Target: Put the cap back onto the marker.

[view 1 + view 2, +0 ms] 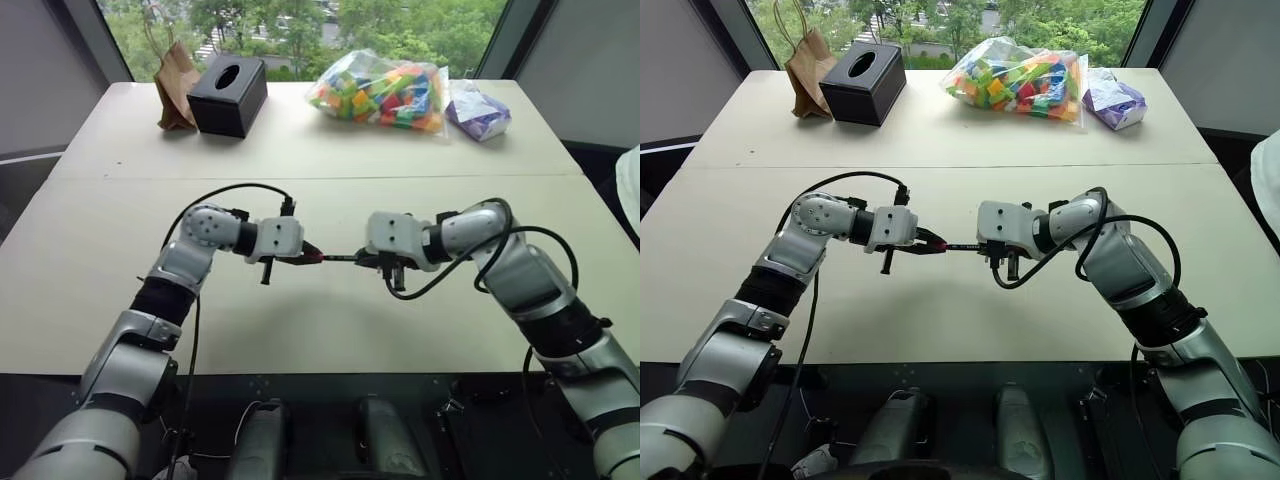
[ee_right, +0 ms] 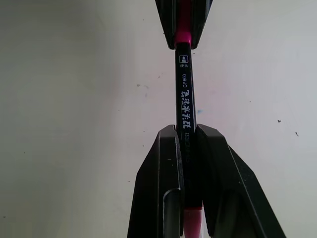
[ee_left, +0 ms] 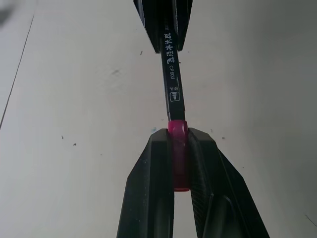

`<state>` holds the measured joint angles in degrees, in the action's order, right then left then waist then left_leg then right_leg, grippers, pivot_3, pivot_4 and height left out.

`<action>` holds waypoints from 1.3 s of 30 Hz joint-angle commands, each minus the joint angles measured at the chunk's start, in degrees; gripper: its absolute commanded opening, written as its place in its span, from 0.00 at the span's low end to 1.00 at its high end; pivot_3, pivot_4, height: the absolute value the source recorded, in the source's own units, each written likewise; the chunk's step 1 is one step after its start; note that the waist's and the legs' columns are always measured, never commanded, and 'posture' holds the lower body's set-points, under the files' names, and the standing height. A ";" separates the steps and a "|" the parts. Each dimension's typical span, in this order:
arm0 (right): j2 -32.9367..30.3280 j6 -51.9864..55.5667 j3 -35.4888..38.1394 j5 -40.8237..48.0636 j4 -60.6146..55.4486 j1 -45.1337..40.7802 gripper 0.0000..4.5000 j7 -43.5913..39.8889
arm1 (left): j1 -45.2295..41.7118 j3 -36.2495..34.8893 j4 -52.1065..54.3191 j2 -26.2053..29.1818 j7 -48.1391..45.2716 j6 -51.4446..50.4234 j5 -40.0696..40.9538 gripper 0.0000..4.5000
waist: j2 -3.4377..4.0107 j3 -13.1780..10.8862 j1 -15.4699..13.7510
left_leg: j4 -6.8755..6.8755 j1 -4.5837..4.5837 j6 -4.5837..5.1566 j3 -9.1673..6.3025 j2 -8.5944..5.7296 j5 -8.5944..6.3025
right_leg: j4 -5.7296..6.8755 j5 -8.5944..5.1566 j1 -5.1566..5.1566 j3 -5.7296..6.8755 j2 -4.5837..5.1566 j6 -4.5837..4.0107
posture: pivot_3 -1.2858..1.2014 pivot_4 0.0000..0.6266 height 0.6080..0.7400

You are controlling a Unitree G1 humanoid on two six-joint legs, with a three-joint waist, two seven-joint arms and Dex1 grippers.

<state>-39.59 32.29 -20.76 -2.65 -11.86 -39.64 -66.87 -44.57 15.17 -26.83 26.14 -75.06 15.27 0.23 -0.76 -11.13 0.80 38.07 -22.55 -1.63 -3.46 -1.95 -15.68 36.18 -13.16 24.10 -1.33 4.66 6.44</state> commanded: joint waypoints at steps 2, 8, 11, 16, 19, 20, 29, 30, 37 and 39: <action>3.08 -2.00 -1.18 3.42 -6.13 -0.95 0.02 -1.20 | -0.97 -1.31 2.54 -2.96 -0.74 -0.85 5.25 0.00 | 0.00 0.00 0.00 | 0.00 0.00 0.00 0.00 0.00 0.00 | 0.00 0.00 0.00 0.00 0.00 0.00 | 0.52 0.24 1.00; 3.73 -2.70 -1.71 2.90 -6.68 -1.13 0.02 -1.07 | -0.66 -1.97 4.20 -3.13 -2.76 -5.55 7.31 0.00 | 0.00 0.00 0.03 | 0.00 0.00 0.00 0.00 0.00 0.00 | 0.00 0.00 0.00 0.00 0.00 0.00 | 0.52 0.24 1.00; 3.97 -2.76 -2.17 2.66 -6.85 -1.31 0.02 -1.10 | -0.54 -1.84 4.45 -3.13 -3.21 -6.00 6.97 0.00 | 0.00 0.00 0.03 | 0.00 0.00 0.00 0.00 0.00 0.00 | 0.01 0.00 0.00 0.00 0.00 0.00 | 0.52 0.24 1.00; 4.39 -3.20 -3.15 2.17 -6.70 -1.78 0.02 -1.18 | -0.64 -1.69 4.46 -3.73 -3.30 -6.18 6.54 0.00 | 0.00 0.00 0.02 | 0.00 0.00 0.00 0.00 0.00 0.00 | 0.01 0.00 0.00 0.00 0.00 0.00 | 0.52 0.24 1.00; 4.74 -3.61 -3.71 1.72 -6.49 -2.19 0.02 -1.29 | -0.77 -1.36 4.58 -4.25 -3.15 -6.07 6.29 0.00 | 0.00 0.00 0.02 | 0.00 0.00 0.00 0.00 0.00 0.00 | 0.01 0.00 0.00 0.00 0.00 0.00 | 0.52 0.24 1.00; 4.74 -3.72 -3.77 1.65 -6.47 -2.22 0.02 -1.37 | -0.82 -1.24 4.59 -4.42 -3.09 -6.01 6.18 0.00 | 0.00 0.00 0.02 | 0.00 0.00 0.00 0.00 0.00 0.00 | 0.01 0.00 0.00 0.00 0.00 0.00 | 0.52 0.24 1.00; 5.12 -3.93 -4.44 0.65 -6.83 -1.96 0.02 -1.95 | -3.07 0.12 2.91 -7.00 -2.69 -3.47 3.62 0.00 | 0.00 0.00 0.00 | 0.00 0.00 0.00 0.00 0.00 0.00 | 0.01 0.00 0.00 0.00 0.00 0.00 | 0.52 0.24 1.00; 5.28 -3.85 -4.39 0.59 -6.92 -1.96 0.02 -2.00 | -3.26 0.14 2.86 -7.22 -2.72 -3.59 3.45 0.00 | 0.00 0.00 0.01 | 0.00 0.00 0.00 0.00 0.00 0.00 | 0.01 0.00 0.00 0.00 0.00 0.00 | 0.52 0.24 1.00; 6.30 -3.47 -3.99 0.79 -7.43 -2.01 0.02 -2.05 | -4.38 0.44 1.88 -8.72 -2.40 -3.17 2.19 0.00 | 0.00 0.00 0.02 | 0.00 0.00 0.00 0.00 0.00 0.00 | 0.01 0.00 0.00 0.00 0.00 0.00 | 0.52 0.24 1.00; 6.38 -3.51 -4.03 0.72 -7.41 -1.96 0.02 -2.03 | -4.62 0.44 2.13 -9.28 -2.38 -3.18 2.30 0.00 | 0.00 0.00 0.03 | 0.00 0.00 0.00 0.00 0.00 0.00 | 0.01 0.00 0.00 0.00 0.00 0.00 | 0.52 0.24 1.00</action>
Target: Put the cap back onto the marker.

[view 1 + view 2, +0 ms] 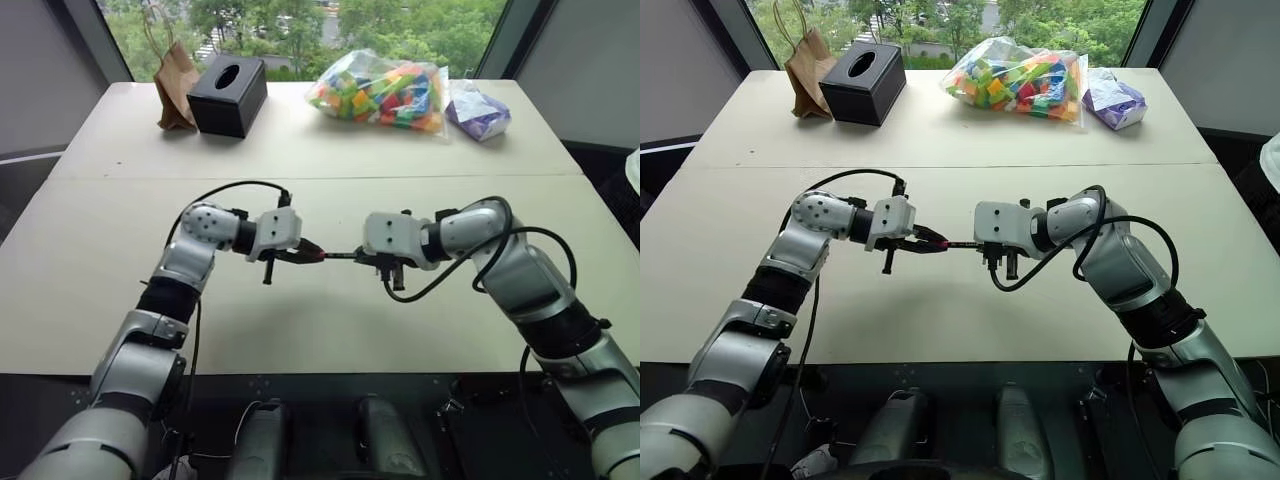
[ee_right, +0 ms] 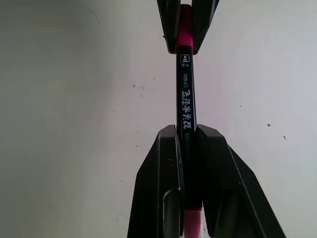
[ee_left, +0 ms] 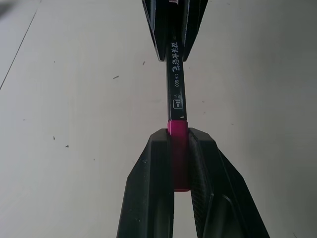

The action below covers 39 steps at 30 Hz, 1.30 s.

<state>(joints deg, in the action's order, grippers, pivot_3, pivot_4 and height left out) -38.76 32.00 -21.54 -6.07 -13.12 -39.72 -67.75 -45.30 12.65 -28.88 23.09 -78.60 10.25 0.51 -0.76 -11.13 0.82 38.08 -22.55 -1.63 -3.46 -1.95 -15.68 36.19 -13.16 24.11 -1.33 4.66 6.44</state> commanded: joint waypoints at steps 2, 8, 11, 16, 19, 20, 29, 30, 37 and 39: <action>5.64 -3.29 -3.31 4.04 -6.03 -1.89 0.02 -1.12 | -4.01 2.92 4.20 -6.46 1.09 1.93 2.08 0.00 | 0.00 0.00 -0.01 | 0.00 0.00 0.00 0.00 0.00 0.00 | 0.00 0.00 0.00 0.00 0.00 0.00 | 0.52 0.24 1.00; 5.07 -3.95 -2.45 3.70 -5.31 -1.30 0.02 -0.94 | -3.60 1.69 5.46 -7.09 0.97 0.02 4.15 0.00 | 0.00 0.00 -0.02 | 0.00 0.00 0.00 0.00 0.00 0.00 | 0.00 0.00 0.00 0.00 0.00 0.00 | 0.52 0.24 1.00; 4.61 -4.20 -1.87 3.45 -4.87 -0.91 0.02 -0.97 | -3.25 1.22 5.97 -7.05 1.02 -1.69 4.29 0.00 | 0.00 0.00 -0.01 | 0.00 0.00 0.00 0.00 0.00 0.00 | 0.00 0.00 0.00 0.00 0.00 0.00 | 0.52 0.24 1.00; 3.64 -4.43 -0.79 3.29 -4.44 -0.28 0.02 -1.19 | -2.69 0.14 6.88 -6.71 1.46 -3.87 4.70 0.00 | 0.00 0.00 0.01 | 0.00 0.00 0.00 0.00 0.00 0.00 | 0.00 0.00 0.00 0.00 0.00 0.00 | 0.52 0.24 1.00; 3.03 -4.71 0.03 3.18 -4.07 0.13 0.02 -1.45 | -1.98 -0.24 7.71 -6.16 1.62 -4.50 4.54 0.00 | 0.00 0.00 -0.02 | 0.00 0.00 0.00 0.00 0.00 0.00 | 0.01 0.00 0.00 0.00 0.00 0.00 | 0.52 0.24 1.00; 2.82 -4.87 0.25 3.09 -3.93 0.30 0.02 -1.55 | -1.70 -0.32 8.05 -5.94 1.67 -4.75 4.52 0.00 | 0.00 0.00 -0.02 | 0.00 0.00 0.00 0.00 0.00 0.00 | 0.01 0.00 0.00 0.00 0.00 0.00 | 0.52 0.24 1.00; 0.56 -6.57 2.16 2.67 -2.19 1.53 0.00 -1.81 | 0.39 -0.92 10.34 -3.69 2.51 -6.49 4.38 0.65 | 0.00 0.00 -0.04 | 0.03 -0.02 0.00 -0.01 0.00 0.00 | 0.00 0.00 0.00 -0.01 0.01 0.00 | 0.52 0.24 1.00; 0.20 -6.75 2.38 2.68 -1.91 1.63 0.00 -1.70 | 0.58 -0.87 10.56 -3.38 2.78 -6.51 4.41 0.74 | -0.01 0.00 0.05 | 0.03 -0.02 0.00 -0.01 0.00 0.00 | 0.01 0.00 0.00 -0.01 0.01 0.00 | 0.52 0.24 1.00; -7.26 -8.09 9.11 3.74 2.01 5.24 0.00 0.45 | 4.00 -2.25 14.45 0.93 4.70 -9.18 5.79 0.99 | 0.00 0.00 -0.08 | 0.02 -0.01 0.00 -0.01 0.00 0.00 | 0.01 0.00 0.00 -0.01 0.01 0.00 | 0.52 0.24 1.00; -8.96 -7.65 11.30 4.15 2.55 6.87 0.00 1.58 | 5.01 -2.82 16.06 1.74 5.73 -10.65 6.64 0.99 | 0.00 0.00 -0.14 | 0.02 -0.01 0.00 -0.01 0.00 0.00 | 0.01 0.00 0.00 -0.01 0.01 0.00 | 0.52 0.24 1.00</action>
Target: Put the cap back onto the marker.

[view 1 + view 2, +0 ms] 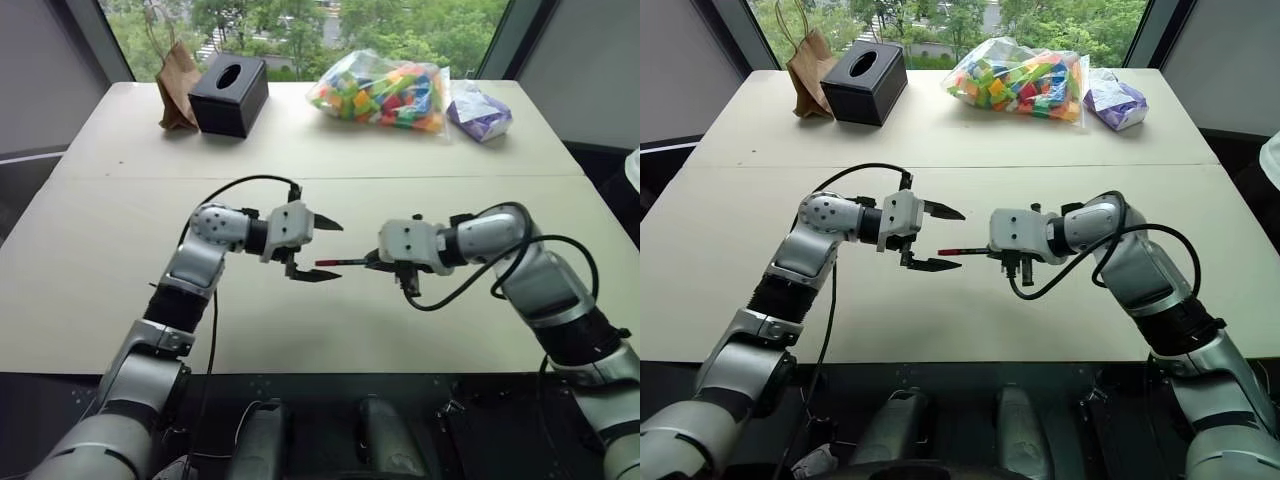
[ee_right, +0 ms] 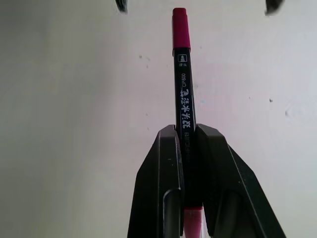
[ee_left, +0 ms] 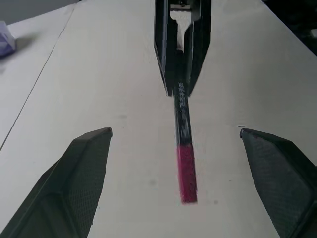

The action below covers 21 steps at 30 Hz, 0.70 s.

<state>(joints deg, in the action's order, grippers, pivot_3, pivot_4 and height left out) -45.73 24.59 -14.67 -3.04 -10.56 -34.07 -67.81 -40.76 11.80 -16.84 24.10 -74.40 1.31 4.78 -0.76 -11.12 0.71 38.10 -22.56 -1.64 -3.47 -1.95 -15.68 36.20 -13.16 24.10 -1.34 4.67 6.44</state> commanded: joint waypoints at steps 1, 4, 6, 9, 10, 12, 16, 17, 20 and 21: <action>-3.02 0.47 6.56 1.23 0.49 2.71 0.00 2.98 | 1.08 -2.55 5.03 1.16 2.34 -3.02 3.00 0.99 | 0.00 0.00 -0.05 | 0.00 0.00 0.00 0.00 0.00 0.00 | 0.00 0.00 0.00 0.00 0.00 0.00 | 0.52 0.24 1.00; -4.19 2.65 11.28 1.96 0.79 5.67 0.00 6.68 | 2.28 -3.54 7.13 1.95 4.27 -5.31 4.05 0.99 | 0.00 0.00 -0.07 | 0.00 -0.01 0.00 0.00 0.00 0.00 | 0.00 0.00 -0.01 0.00 0.01 0.00 | 0.52 0.24 1.00; -3.22 6.72 16.50 2.46 -0.26 8.00 0.00 11.82 | 2.91 -4.51 8.22 2.11 6.09 -7.07 4.91 0.99 | 0.00 0.00 -0.05 | 0.00 0.00 0.00 -0.01 0.00 0.00 | 0.00 0.00 0.00 0.00 0.01 0.00 | 0.52 0.24 1.00; -1.02 15.10 22.21 1.85 -3.81 10.53 0.00 19.46 | 3.28 -5.35 8.92 2.03 8.27 -9.11 6.07 0.99 | 0.00 0.00 -0.01 | -0.01 0.00 0.00 -0.03 0.01 0.00 | 0.02 0.00 0.01 -0.01 0.01 0.00 | 0.52 0.24 1.00; -0.10 18.35 23.89 2.15 -5.56 11.27 0.00 21.41 | 3.29 -5.49 8.87 1.84 8.89 -9.42 6.30 0.99 | 0.00 0.01 -0.04 | -0.01 0.01 0.00 -0.05 0.01 0.00 | 0.02 0.00 0.01 -0.03 0.01 0.00 | 0.52 0.24 1.00; 2.58 24.68 27.11 2.61 -9.09 12.31 0.00 25.73 | 3.38 -5.52 8.71 1.52 9.79 -9.94 6.63 0.99 | 0.01 0.01 -0.01 | -0.01 0.01 0.00 -0.06 0.02 0.00 | 0.02 0.00 0.01 -0.03 0.00 0.00 | 0.52 0.24 1.00; 10.17 36.31 33.62 2.64 -14.21 14.47 0.00 34.61 | 2.92 -5.29 7.71 0.42 11.42 -10.23 7.30 0.99 | 0.00 0.02 -0.11 | -0.01 0.02 0.00 -0.07 0.01 0.00 | 0.03 0.00 0.00 -0.04 0.01 0.00 | 0.52 0.24 1.00; 12.66 38.02 35.66 3.19 -14.72 14.92 0.00 36.42 | 2.69 -5.32 7.53 0.08 11.70 -10.57 7.59 0.99 | -0.01 0.02 -0.15 | -0.01 0.02 0.00 -0.08 0.00 0.00 | 0.03 0.00 0.00 -0.04 0.01 0.00 | 0.52 0.24 1.00; 17.18 41.00 39.81 3.60 -14.57 15.81 0.00 40.93 | 2.28 -5.20 7.41 -0.43 12.13 -11.23 7.96 0.99 | 0.00 0.02 -0.14 | -0.01 0.02 0.00 -0.06 -0.01 0.00 | 0.03 0.00 -0.02 -0.05 0.02 0.00 | 0.52 0.24 1.00; 17.65 40.52 40.41 3.44 -13.91 16.67 0.00 42.12 | 2.14 -5.04 7.32 -0.46 12.14 -11.18 7.96 0.99 | 0.01 0.03 -0.13 | -0.01 0.01 0.00 -0.05 -0.01 0.00 | 0.03 0.00 -0.02 -0.05 0.02 0.00 | 0.52 0.24 1.00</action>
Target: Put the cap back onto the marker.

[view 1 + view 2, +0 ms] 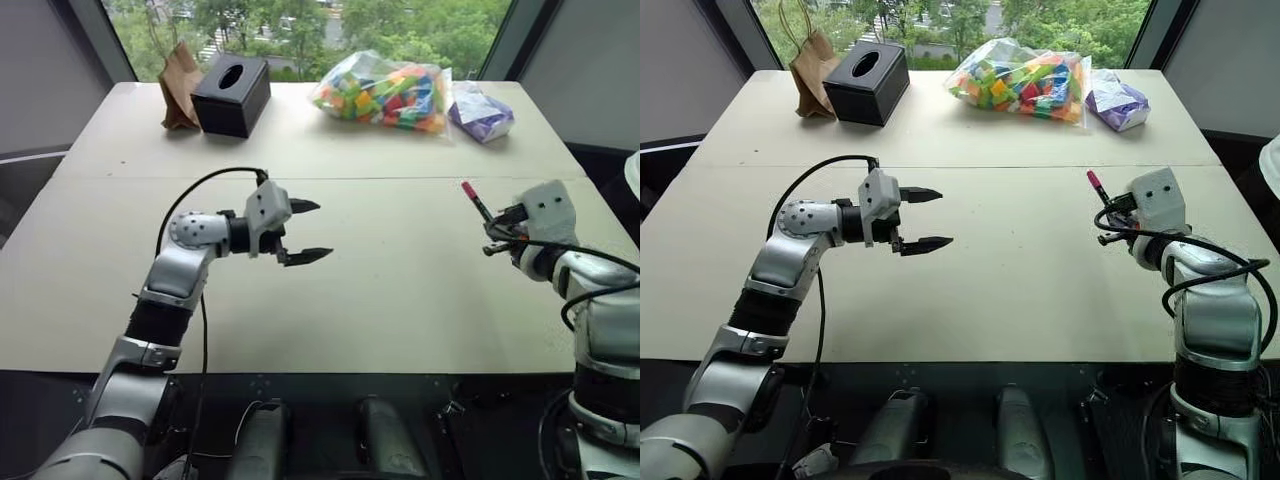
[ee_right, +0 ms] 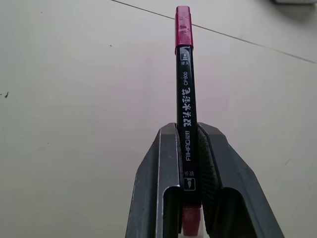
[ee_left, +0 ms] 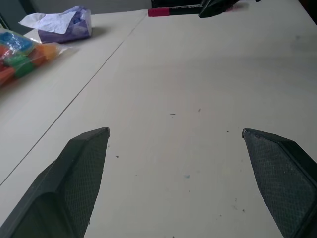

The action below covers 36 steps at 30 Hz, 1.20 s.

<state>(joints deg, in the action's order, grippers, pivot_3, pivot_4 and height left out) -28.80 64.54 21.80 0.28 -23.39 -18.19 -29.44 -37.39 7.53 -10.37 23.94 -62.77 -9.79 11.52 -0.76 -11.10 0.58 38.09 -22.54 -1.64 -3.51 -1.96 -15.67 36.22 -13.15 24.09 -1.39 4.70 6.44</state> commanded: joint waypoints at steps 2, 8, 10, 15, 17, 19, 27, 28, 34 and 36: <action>2.36 0.03 5.96 0.45 0.08 1.67 0.00 6.19 | -1.40 -0.54 0.86 -0.38 0.51 -0.09 1.38 0.99 | 0.02 0.01 0.05 | 0.00 0.00 0.00 0.02 -0.01 0.00 | 0.00 0.00 0.00 0.01 0.00 0.00 | 0.52 0.24 1.00; 3.90 -4.39 8.64 1.77 4.69 5.47 0.00 10.02 | -2.22 -1.52 3.37 -0.37 -1.21 -5.44 5.95 0.99 | 0.03 0.02 0.25 | -0.01 0.02 0.00 0.06 -0.01 0.00 | 0.00 0.00 -0.01 0.01 -0.02 0.00 | 0.52 0.24 1.00; 3.91 -5.48 8.91 2.47 5.80 6.49 0.00 10.44 | -2.31 -1.65 4.14 -0.14 -1.15 -6.81 6.83 0.99 | 0.03 0.02 0.27 | -0.01 0.02 0.00 0.06 0.00 0.00 | 0.01 0.00 -0.01 0.00 -0.02 0.00 | 0.52 0.24 1.00; 3.68 -7.76 8.53 4.05 7.77 7.83 0.00 11.41 | -2.31 -1.51 5.24 0.15 -0.80 -8.49 7.89 0.99 | 0.05 0.03 0.30 | -0.02 0.04 0.01 0.06 0.00 0.00 | 0.01 0.00 -0.01 0.00 -0.02 0.00 | 0.52 0.24 1.00; 3.70 -8.22 8.38 4.72 8.26 8.00 0.00 11.86 | -2.30 -1.32 5.49 0.23 -0.78 -8.77 8.02 0.99 | 0.05 0.03 0.28 | -0.02 0.05 0.01 0.06 0.00 0.00 | 0.02 0.00 -0.02 0.00 -0.03 0.00 | 0.52 0.24 1.00; 3.78 -8.41 8.21 5.32 8.40 7.98 0.00 12.27 | -2.33 -1.22 5.61 0.29 -0.85 -9.01 8.11 0.99 | 0.05 0.03 0.27 | -0.02 0.05 0.01 0.06 0.00 0.00 | 0.02 0.00 -0.03 0.00 -0.03 0.00 | 0.52 0.24 1.00; 2.99 -8.52 7.21 7.09 8.37 8.51 0.54 13.00 | -2.29 -0.58 6.30 0.62 -1.54 -10.42 8.60 1.00 | 0.05 0.03 0.27 | -0.02 0.05 0.01 0.06 0.00 0.00 | 0.01 0.00 -0.03 0.00 -0.03 0.00 | 0.52 0.24 1.00; 2.85 -8.55 7.19 7.24 8.46 8.49 0.66 13.08 | -2.31 -0.46 6.33 0.65 -1.61 -10.48 8.66 1.00 | 0.05 0.03 0.28 | -0.02 0.05 0.01 0.06 0.00 0.00 | 0.02 0.00 -0.03 0.00 -0.03 -0.01 | 0.52 0.24 1.00; 0.96 -7.61 7.17 8.35 6.55 8.60 1.00 13.05 | -2.66 -0.41 6.21 0.11 -2.26 -10.62 9.42 1.00 | 0.05 0.03 0.25 | -0.02 0.06 0.01 0.06 0.00 0.00 | 0.01 0.00 -0.04 0.00 -0.03 -0.01 | 0.52 0.24 1.00; -2.70 -7.73 6.30 8.02 3.78 8.33 1.00 11.83 | -3.40 -0.23 5.87 -0.25 -2.87 -10.33 9.56 1.00 | 0.08 0.02 0.24 | -0.02 0.06 0.01 0.06 0.00 0.00 | 0.01 0.00 -0.04 0.00 -0.03 -0.01 | 0.52 0.24 1.00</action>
<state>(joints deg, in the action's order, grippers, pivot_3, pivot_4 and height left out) -28.43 57.26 27.57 8.16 -14.89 -9.24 -16.79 -38.88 7.72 -6.17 23.90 -65.08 -20.79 19.81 -0.69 -11.08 0.82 38.07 -22.49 -1.63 -3.45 -1.97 -15.67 36.24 -13.16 24.05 -1.40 4.68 6.44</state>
